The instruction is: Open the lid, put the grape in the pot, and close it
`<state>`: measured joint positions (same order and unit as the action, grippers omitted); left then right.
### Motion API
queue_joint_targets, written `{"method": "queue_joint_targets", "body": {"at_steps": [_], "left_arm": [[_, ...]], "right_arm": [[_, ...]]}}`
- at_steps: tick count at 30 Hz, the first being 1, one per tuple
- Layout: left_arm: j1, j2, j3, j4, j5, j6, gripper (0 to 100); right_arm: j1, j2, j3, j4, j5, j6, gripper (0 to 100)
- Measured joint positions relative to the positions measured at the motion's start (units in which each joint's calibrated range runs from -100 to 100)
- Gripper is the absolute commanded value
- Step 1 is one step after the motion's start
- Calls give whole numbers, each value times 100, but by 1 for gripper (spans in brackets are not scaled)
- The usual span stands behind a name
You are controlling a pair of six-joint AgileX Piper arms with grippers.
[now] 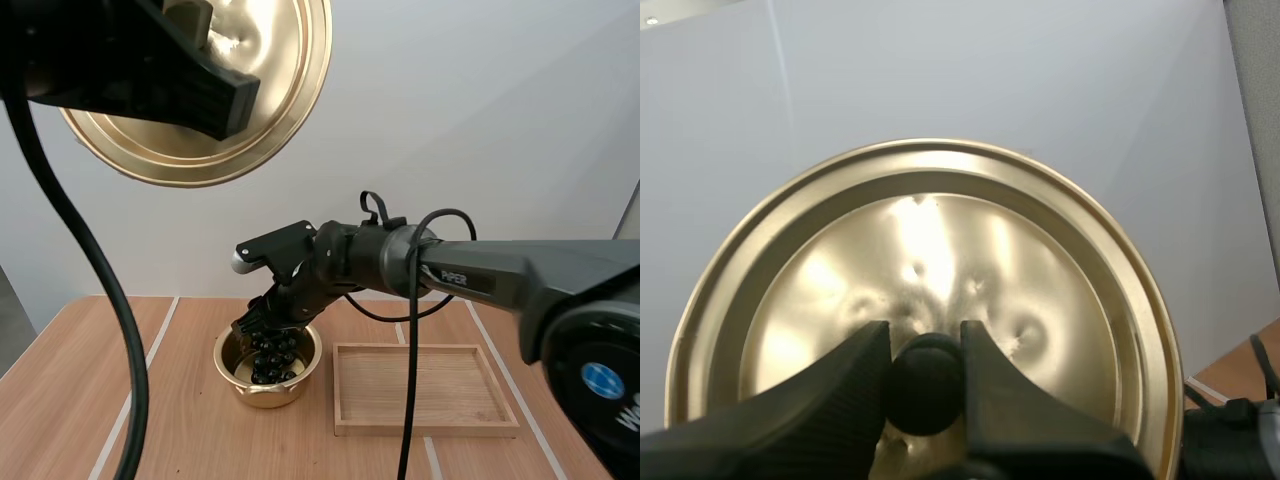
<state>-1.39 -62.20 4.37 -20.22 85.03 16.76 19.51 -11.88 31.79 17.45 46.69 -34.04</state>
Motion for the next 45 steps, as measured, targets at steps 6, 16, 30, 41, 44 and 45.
{"method": "queue_joint_targets", "body": {"at_steps": [6,16,30,41,44,45], "left_arm": [[0,50,0,52,17,0,0],[0,713,-16,681,17,0,0],[0,2321,56,694,227,141,0],[0,3658,1562,182,83,886,0],[0,4293,1859,21,-40,1182,0],[0,4351,1872,9,-40,1210,0]], "right_arm": [[0,-1055,0,-239,1150,105,49],[-383,-3030,561,-515,2064,401,0],[-974,-5504,1331,-550,3868,451,0],[-1281,-6723,1331,-560,5102,487,0],[-1297,-6776,1331,-560,5230,487,0],[-1303,-6781,1331,-560,5250,487,0]]}}
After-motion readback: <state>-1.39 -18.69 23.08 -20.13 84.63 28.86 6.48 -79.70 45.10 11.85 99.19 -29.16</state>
